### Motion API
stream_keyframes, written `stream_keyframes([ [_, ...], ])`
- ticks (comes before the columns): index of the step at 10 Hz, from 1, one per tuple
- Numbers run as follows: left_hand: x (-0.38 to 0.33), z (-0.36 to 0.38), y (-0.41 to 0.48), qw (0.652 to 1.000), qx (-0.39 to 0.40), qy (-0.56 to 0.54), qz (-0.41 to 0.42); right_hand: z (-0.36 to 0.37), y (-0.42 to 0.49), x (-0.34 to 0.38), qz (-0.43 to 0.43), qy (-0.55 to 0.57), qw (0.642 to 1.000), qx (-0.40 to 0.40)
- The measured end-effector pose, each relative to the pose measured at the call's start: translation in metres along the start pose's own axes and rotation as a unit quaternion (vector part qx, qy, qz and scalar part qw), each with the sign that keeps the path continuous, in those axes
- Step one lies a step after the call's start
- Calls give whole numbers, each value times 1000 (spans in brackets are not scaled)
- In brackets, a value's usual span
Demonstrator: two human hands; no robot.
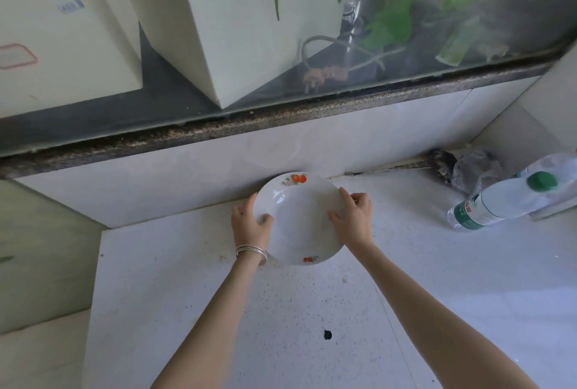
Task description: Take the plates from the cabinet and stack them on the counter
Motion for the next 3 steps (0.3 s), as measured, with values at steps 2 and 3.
stream_keyframes([
  [2, 7, -21, -16, 999, 48, 1, 8, -20, -4, -6, -9, -50, 996, 79],
  [3, 3, -31, -28, 999, 34, 18, 38, -35, -10, -5, -57, -62, 994, 65],
])
Point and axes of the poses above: each hand's wrist, its own y-axis towards the middle knuckle, its own z-axis out of the palm, x = y × z, the point moved 3 cm from there along y, towards the middle knuckle, and after that the axes turned 12 degrees about z, right-handed, at the moved point
